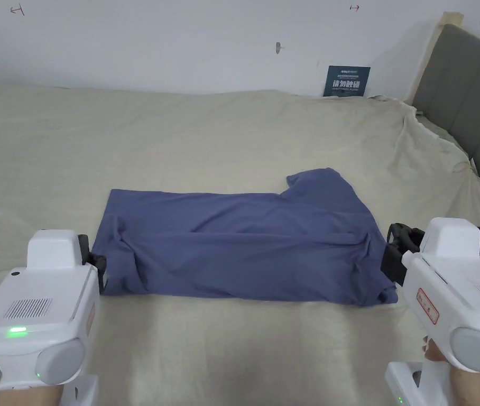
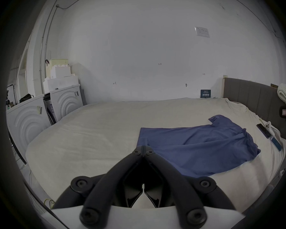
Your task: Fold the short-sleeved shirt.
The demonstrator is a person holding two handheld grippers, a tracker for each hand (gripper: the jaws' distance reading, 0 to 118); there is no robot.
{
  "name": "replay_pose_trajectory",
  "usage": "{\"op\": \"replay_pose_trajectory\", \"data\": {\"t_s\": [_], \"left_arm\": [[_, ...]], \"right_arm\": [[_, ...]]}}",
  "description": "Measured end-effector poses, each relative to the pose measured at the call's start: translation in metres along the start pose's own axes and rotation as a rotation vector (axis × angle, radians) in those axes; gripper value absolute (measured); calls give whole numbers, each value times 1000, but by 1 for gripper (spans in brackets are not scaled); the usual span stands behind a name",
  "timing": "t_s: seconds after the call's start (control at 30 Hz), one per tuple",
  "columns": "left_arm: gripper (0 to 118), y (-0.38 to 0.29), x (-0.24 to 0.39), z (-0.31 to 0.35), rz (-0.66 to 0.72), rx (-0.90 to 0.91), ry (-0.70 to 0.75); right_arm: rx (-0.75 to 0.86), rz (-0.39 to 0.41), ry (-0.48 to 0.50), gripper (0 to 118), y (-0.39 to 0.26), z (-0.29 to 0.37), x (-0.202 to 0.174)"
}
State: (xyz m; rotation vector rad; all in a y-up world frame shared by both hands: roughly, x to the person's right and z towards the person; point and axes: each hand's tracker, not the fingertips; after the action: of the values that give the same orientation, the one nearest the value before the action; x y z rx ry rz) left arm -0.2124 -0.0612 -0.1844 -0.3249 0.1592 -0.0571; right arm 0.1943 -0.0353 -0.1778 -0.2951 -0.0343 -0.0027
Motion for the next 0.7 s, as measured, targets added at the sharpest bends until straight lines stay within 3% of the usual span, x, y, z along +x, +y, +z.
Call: {"op": "replay_pose_trajectory", "data": {"t_s": [0.23,0.43,0.47,0.53,0.57,0.6,0.7], "left_arm": [[0,1,6,1,-4,6,-27],[0,4,12,-4,-16,13,-49],[0,5,12,-6,-17,13,-51],[0,7,14,-9,-11,7,-55],[0,7,14,-12,-6,3,-59],[0,7,15,-14,-1,-2,-62],[0,7,17,-20,-2,-11,-68]], "right_arm": [[-46,-4,10,0,2,-14,5],[-290,-32,-18,2,14,-79,34],[-313,-46,-10,12,14,-89,37],[-422,-50,-10,66,16,-111,45],[-444,-68,-2,86,13,-120,49],[-479,-79,0,99,11,-131,53],[-611,-150,-38,104,3,-157,64]]}}
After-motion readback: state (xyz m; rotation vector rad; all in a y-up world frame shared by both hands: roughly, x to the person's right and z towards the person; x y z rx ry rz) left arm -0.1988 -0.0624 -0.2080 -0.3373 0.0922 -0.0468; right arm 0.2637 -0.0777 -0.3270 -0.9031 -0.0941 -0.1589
